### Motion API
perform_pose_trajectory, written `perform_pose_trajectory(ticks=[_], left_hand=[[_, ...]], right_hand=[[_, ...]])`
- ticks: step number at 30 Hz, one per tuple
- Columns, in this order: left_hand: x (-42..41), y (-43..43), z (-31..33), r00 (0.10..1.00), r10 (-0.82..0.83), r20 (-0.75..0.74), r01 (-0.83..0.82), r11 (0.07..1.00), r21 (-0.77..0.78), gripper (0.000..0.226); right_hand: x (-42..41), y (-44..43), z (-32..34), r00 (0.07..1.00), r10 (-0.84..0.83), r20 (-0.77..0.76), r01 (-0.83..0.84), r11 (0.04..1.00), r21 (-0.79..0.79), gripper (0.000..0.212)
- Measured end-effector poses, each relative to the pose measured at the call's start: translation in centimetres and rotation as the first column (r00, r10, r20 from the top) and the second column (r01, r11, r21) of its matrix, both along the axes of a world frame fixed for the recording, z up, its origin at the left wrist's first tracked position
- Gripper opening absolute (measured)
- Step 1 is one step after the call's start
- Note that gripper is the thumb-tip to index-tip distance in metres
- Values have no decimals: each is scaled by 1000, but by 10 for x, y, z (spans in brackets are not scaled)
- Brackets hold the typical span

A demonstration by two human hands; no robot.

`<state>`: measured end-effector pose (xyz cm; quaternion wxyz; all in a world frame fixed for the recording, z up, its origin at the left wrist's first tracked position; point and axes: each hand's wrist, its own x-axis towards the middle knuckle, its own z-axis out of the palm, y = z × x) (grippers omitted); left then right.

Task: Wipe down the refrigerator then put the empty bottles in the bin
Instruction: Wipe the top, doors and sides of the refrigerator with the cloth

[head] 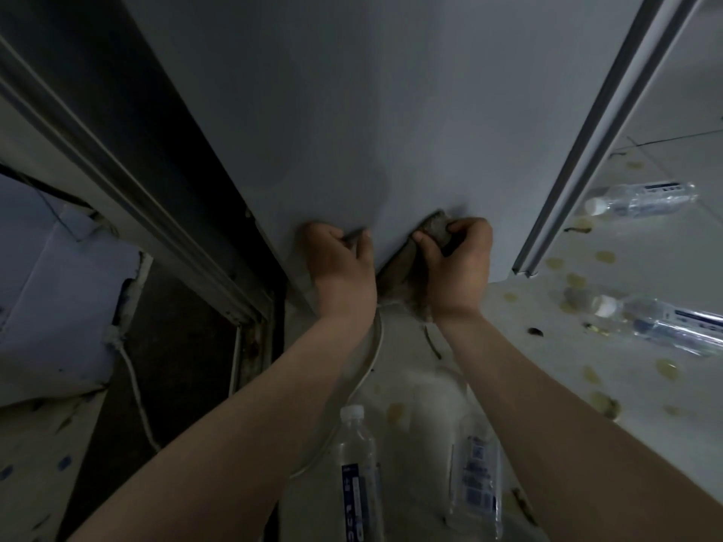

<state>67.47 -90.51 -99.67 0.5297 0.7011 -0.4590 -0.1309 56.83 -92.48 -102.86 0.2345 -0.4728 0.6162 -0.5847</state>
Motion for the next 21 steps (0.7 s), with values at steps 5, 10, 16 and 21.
perform_pose_trajectory(ticks=[5, 10, 16, 21], left_hand=[[-5, -3, 3, 999, 35, -33, -33, 998, 48, 31], [-7, -2, 2, 996, 18, -84, -18, 1000, 1, 33], [-10, 4, -3, 990, -129, 58, 130, 991, -23, 24], [-13, 8, -1, 982, -146, 117, 148, 989, -2, 24]], right_hand=[[-6, 2, -12, 999, 44, -14, -43, 995, 88, 38], [-12, 0, 10, 999, 45, -26, -44, 998, 41, 32], [-25, -6, 56, 997, -68, -41, 60, 982, -177, 34], [-30, -9, 56, 998, -35, -60, 23, 981, -191, 36]])
